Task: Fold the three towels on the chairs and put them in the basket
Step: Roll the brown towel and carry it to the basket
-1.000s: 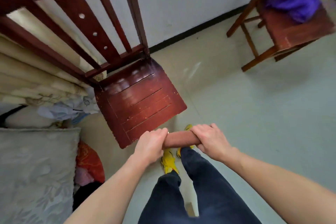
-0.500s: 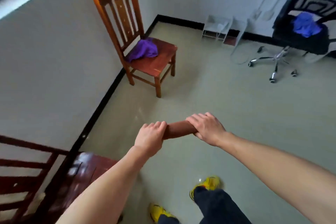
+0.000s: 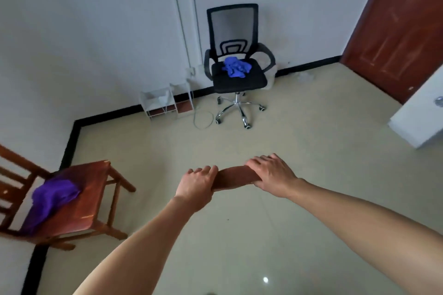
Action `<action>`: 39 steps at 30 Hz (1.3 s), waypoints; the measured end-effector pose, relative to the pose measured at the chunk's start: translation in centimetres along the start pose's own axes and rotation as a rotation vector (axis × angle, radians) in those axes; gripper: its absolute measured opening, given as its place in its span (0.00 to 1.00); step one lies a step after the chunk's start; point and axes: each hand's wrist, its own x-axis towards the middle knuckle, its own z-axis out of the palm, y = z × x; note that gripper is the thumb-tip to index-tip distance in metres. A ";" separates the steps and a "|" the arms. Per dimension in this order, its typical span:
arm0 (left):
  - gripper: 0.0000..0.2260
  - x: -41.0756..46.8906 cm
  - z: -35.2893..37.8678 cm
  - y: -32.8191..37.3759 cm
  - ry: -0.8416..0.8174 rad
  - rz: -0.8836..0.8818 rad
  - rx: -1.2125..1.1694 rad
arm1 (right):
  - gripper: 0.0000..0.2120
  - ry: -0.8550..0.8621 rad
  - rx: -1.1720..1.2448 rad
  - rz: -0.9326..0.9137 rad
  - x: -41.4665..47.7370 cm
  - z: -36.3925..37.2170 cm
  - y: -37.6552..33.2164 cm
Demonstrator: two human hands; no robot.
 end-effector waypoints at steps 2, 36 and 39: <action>0.16 5.5 -1.0 1.9 0.008 0.084 0.021 | 0.21 0.022 0.000 0.082 -0.2 -0.6 4.6; 0.12 77.0 -9.8 57.3 0.019 1.064 0.019 | 0.17 0.191 0.006 1.092 -14.3 -8.0 75.4; 0.12 81.6 -10.9 61.8 0.001 1.050 -0.003 | 0.17 0.174 0.011 1.098 -15.1 -9.6 82.1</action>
